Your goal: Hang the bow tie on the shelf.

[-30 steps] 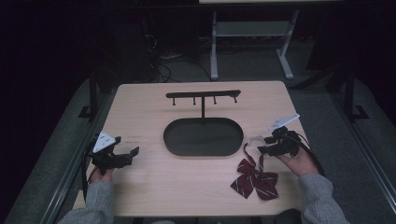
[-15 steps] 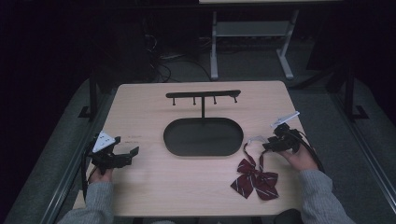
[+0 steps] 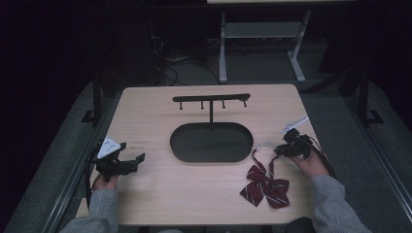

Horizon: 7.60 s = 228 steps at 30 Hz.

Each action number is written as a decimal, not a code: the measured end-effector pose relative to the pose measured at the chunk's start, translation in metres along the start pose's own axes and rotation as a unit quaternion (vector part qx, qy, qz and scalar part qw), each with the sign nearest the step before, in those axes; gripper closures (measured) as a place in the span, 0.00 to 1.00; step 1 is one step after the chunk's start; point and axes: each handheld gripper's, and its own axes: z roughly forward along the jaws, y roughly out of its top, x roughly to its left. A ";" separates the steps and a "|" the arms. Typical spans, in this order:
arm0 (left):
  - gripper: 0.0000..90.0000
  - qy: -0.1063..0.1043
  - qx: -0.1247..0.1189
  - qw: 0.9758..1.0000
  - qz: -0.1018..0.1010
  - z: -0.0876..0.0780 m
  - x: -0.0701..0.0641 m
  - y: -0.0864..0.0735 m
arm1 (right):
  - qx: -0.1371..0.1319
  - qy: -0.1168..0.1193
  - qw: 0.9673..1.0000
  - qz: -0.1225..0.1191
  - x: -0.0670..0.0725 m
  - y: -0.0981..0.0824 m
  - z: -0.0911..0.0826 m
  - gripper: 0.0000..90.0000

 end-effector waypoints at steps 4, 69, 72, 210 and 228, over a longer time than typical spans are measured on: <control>0.14 0.000 -0.002 1.000 0.002 -0.001 0.001 0.000 | 0.008 -0.002 1.000 0.000 -0.001 0.000 0.003 0.88; 0.14 -0.003 -0.002 1.000 0.002 -0.001 -0.002 0.000 | -0.094 0.074 0.990 -0.071 0.060 0.039 -0.096 0.96; 0.14 -0.003 -0.003 1.000 0.002 -0.002 -0.002 0.000 | -0.095 0.074 0.990 -0.076 0.062 0.043 -0.099 0.96; 0.14 -0.007 -0.003 1.000 0.002 0.000 0.000 0.001 | -0.065 0.083 0.988 -0.114 0.052 0.217 -0.053 0.94; 0.14 -0.007 -0.001 1.000 0.002 0.000 -0.001 0.001 | -0.066 0.083 0.988 -0.113 0.052 0.214 -0.056 0.88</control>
